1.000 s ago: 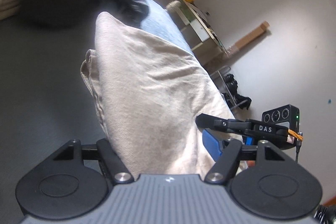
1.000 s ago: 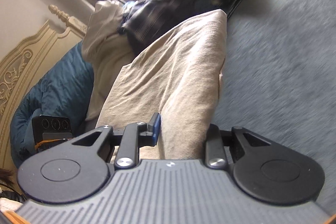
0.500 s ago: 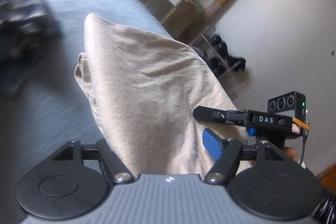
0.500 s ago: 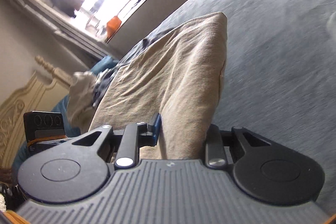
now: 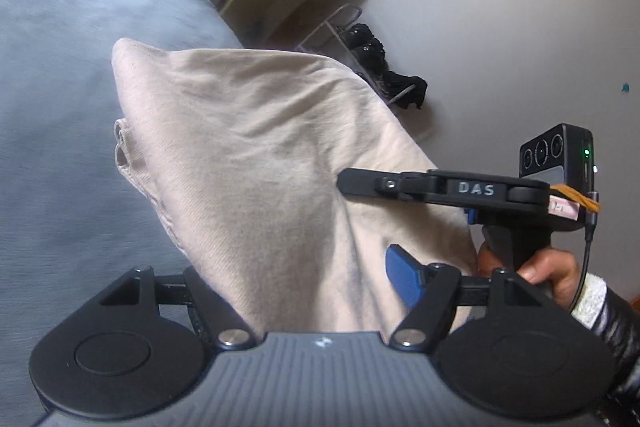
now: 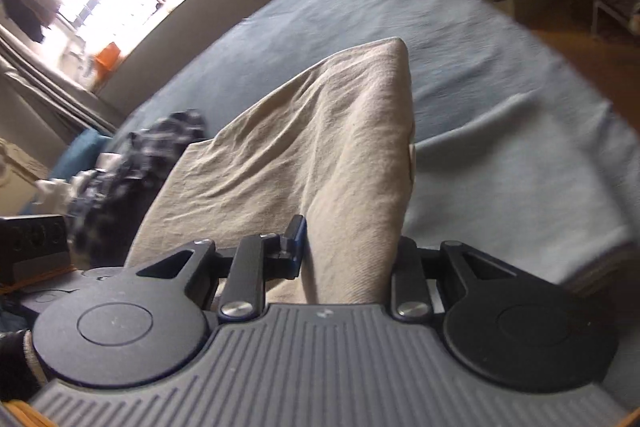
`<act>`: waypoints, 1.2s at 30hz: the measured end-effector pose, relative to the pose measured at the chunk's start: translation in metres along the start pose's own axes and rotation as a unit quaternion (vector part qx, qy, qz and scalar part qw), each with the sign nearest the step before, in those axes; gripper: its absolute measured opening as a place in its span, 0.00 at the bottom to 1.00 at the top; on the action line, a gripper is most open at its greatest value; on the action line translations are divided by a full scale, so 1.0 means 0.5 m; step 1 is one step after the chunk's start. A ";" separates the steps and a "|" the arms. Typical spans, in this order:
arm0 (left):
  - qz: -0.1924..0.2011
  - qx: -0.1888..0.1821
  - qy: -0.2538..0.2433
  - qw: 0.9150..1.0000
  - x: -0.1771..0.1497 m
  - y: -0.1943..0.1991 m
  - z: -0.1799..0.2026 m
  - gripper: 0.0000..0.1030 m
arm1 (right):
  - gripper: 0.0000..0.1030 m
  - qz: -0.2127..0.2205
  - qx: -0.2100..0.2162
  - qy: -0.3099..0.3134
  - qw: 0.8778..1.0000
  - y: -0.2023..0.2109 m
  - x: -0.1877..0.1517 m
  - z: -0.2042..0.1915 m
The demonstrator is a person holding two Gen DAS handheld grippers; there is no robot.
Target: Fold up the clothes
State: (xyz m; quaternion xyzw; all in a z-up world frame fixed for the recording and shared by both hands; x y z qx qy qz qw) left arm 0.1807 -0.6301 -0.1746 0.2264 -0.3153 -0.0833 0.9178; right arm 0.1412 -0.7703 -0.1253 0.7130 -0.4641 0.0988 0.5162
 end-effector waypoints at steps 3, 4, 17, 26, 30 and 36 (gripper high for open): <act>0.003 0.001 -0.007 1.000 -0.002 -0.041 0.005 0.69 | 0.22 0.003 -0.038 0.014 0.999 0.003 0.017 0.093; 0.004 0.001 -0.010 1.000 -0.003 -0.055 0.007 0.69 | 0.22 0.006 -0.047 0.016 0.999 0.002 0.022 0.116; 0.008 0.009 -0.020 1.000 -0.038 -0.192 -0.014 0.69 | 0.22 0.055 -0.011 -0.005 0.998 -0.082 0.064 0.225; -0.003 0.023 -0.001 1.000 -0.093 -0.236 -0.085 0.66 | 0.22 0.014 0.000 -0.037 0.999 -0.179 -0.021 0.301; -0.010 0.025 0.014 1.000 -0.098 -0.243 -0.095 0.68 | 0.22 -0.001 0.018 -0.017 1.000 -0.169 -0.010 0.279; -0.031 0.020 0.029 0.999 -0.127 -0.217 -0.101 0.78 | 0.43 -0.024 -0.006 -0.060 0.998 -0.186 -0.020 0.318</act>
Point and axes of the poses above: each gripper's, at about its wrist camera, not at the fingertips, and y roughly against the way its jaws point, z to its right, x to its top, the point moved 10 cm from there along -y, roughly the way its jaws point, and after that the axes turned 10 degrees about z, right-handed, at the moved point
